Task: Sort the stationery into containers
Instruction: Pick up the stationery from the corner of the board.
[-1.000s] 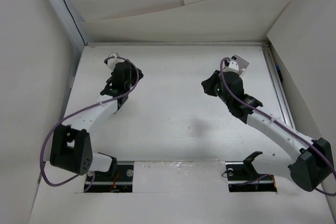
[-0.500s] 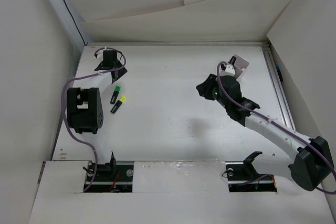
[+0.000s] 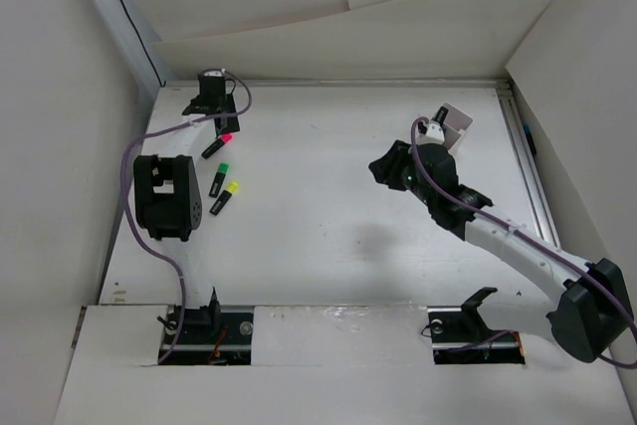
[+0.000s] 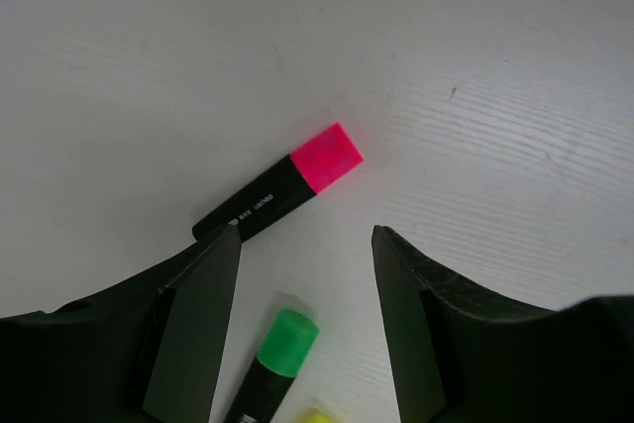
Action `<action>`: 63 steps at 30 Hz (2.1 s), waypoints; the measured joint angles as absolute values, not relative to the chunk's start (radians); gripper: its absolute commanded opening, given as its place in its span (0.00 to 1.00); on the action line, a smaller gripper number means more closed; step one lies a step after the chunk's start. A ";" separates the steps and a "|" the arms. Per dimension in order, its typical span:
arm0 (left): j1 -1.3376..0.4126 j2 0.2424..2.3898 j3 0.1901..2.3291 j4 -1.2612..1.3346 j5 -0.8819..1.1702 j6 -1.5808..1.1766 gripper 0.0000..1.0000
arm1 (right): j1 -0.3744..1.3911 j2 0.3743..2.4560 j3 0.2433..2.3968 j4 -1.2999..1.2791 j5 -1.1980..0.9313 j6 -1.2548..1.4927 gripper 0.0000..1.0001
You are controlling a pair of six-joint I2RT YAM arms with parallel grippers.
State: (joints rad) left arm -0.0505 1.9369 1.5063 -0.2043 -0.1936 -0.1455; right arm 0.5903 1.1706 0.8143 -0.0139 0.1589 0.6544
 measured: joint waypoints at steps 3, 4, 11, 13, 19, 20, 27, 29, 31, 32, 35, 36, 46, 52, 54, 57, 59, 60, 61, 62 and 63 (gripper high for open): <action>-0.051 2.001 1.557 -0.238 -0.212 -0.088 0.53 | 0.583 1.169 0.809 -0.014 0.155 0.654 0.46; -0.050 2.021 1.569 -0.245 -0.216 -0.068 0.53 | 0.583 1.169 0.807 -0.014 0.154 0.654 0.46; -0.030 2.075 1.621 -0.302 -0.198 0.020 0.53 | 0.582 1.171 0.804 -0.014 0.143 0.652 0.47; -0.015 2.080 1.642 -0.304 -0.190 0.033 0.53 | 0.582 1.173 0.804 -0.014 0.141 0.652 0.47; 0.009 2.135 1.687 -0.303 -0.172 0.054 0.53 | 0.577 1.179 0.804 -0.014 0.136 0.652 0.47; 0.009 2.142 1.687 -0.304 -0.170 0.056 0.53 | 0.576 1.179 0.804 -0.014 0.137 0.652 0.47; 0.004 2.180 1.675 -0.307 -0.139 0.063 0.51 | 0.575 1.179 0.804 -0.014 0.133 0.652 0.47; 0.004 2.180 1.675 -0.299 -0.131 0.064 0.50 | 0.575 1.179 0.804 -0.014 0.133 0.652 0.47; 0.004 2.180 1.675 -0.297 -0.124 0.064 0.47 | 0.575 1.179 0.804 -0.014 0.132 0.652 0.47; 0.004 2.180 1.675 -0.297 -0.121 0.064 0.44 | 0.575 1.179 0.804 -0.014 0.131 0.652 0.47; 0.004 2.180 1.675 -0.297 -0.116 0.064 0.38 | 0.575 1.179 0.804 -0.014 0.131 0.652 0.47; 0.004 2.181 1.674 -0.295 -0.115 0.065 0.36 | 0.575 1.179 0.804 -0.014 0.131 0.652 0.47; 0.002 2.183 1.627 -0.228 -0.121 0.068 0.10 | 0.573 1.179 0.804 -0.014 0.126 0.652 0.57; 0.001 2.183 1.627 -0.219 -0.127 0.044 0.00 | 0.557 1.179 0.804 -0.013 0.115 0.652 0.59; -0.002 2.180 1.627 -0.220 -0.126 0.035 0.00 | 0.556 1.180 0.804 -0.010 0.113 0.652 0.59; -0.014 2.167 1.627 -0.226 -0.127 0.020 0.00 | 0.551 1.185 0.804 -0.006 0.102 0.652 0.60; -0.030 2.145 1.628 -0.229 -0.117 0.006 0.00 | 0.549 1.186 0.804 -0.006 0.096 0.652 0.62; -0.036 2.131 1.634 -0.233 -0.102 -0.002 0.00 | 0.548 1.186 0.804 -0.005 0.093 0.652 0.62; -0.041 2.118 1.645 -0.237 -0.084 -0.010 0.00 | 0.545 1.186 0.804 -0.001 0.086 0.651 0.63; -0.047 2.106 1.658 -0.236 -0.065 -0.023 0.00 | 0.540 1.186 0.804 0.004 0.072 0.651 0.63; -0.054 2.088 1.668 -0.234 -0.046 -0.036 0.00 | 0.535 1.187 0.804 0.009 0.060 0.651 0.63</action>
